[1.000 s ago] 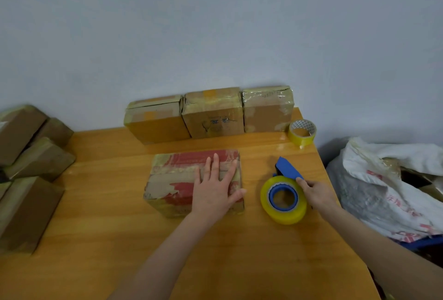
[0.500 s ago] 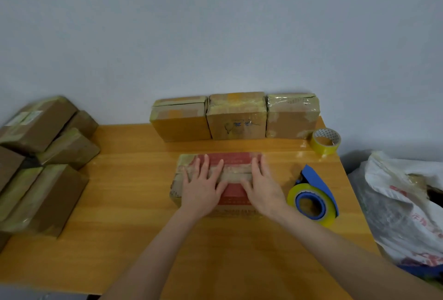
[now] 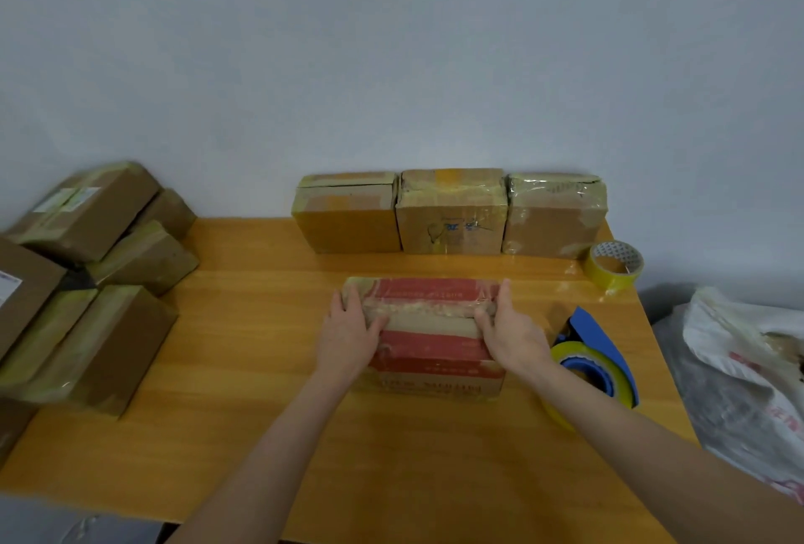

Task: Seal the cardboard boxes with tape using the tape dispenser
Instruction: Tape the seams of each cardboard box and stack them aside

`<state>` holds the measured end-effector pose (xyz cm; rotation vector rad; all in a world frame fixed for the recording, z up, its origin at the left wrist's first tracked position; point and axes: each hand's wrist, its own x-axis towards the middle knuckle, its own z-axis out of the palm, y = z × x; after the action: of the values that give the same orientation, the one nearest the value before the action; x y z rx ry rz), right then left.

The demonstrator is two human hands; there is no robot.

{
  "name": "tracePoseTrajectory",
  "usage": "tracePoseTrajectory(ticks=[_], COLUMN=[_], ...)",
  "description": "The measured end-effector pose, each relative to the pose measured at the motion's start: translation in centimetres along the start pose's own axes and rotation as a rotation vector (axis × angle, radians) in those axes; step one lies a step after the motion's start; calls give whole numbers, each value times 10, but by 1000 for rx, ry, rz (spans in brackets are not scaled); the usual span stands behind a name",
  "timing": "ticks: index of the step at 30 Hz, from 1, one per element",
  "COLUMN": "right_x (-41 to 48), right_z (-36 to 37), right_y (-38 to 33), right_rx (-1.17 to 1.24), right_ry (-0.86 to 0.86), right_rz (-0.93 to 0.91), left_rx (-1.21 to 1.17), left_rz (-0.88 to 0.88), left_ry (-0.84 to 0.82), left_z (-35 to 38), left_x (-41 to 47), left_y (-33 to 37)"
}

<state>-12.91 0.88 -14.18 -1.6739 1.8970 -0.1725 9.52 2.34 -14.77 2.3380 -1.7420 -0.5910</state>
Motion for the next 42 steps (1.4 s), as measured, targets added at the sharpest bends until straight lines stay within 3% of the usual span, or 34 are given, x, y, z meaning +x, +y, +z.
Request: tracePoseTrajectory(ticks=[3, 6, 10, 12, 16, 20, 23, 25, 27, 29, 34, 42], right_x=[8, 11, 13, 10, -11, -29, -23, -13, -7, -2, 7, 16], right_z=[-7, -14, -20, -23, -24, -24, -36, -48, -59, -58, -34, -35], right_y=[1, 2, 10, 16, 24, 29, 43, 65, 96, 133, 179, 171], right_rx=[90, 158, 260, 359, 495, 405, 276, 132, 69, 25, 218, 222], right_ry=[-22, -20, 36, 20, -24, -54, -56, 67, 146, 69, -190, -38], right_rz=[33, 25, 60, 97, 128, 47, -21, 33, 136, 249, 410, 326], left_rx=[-73, 35, 103, 100, -154, -183, -24, 122, 238, 365, 395, 365], left_rz=[78, 162, 73, 78, 190, 426, 475, 505, 537, 563, 605, 620], left_ry=[27, 48, 90, 34, -156, -186, -71, -25, -101, -167, -191, -201], left_z=[-7, -17, -10, 3, 24, 22, 13, 11, 16, 26, 29, 26], left_x=[14, 27, 10, -6, -5, 14, 9, -6, -24, -34, -25, -23], left_y=[-4, 11, 44, 55, 67, 66, 78, 85, 86, 83, 76, 70])
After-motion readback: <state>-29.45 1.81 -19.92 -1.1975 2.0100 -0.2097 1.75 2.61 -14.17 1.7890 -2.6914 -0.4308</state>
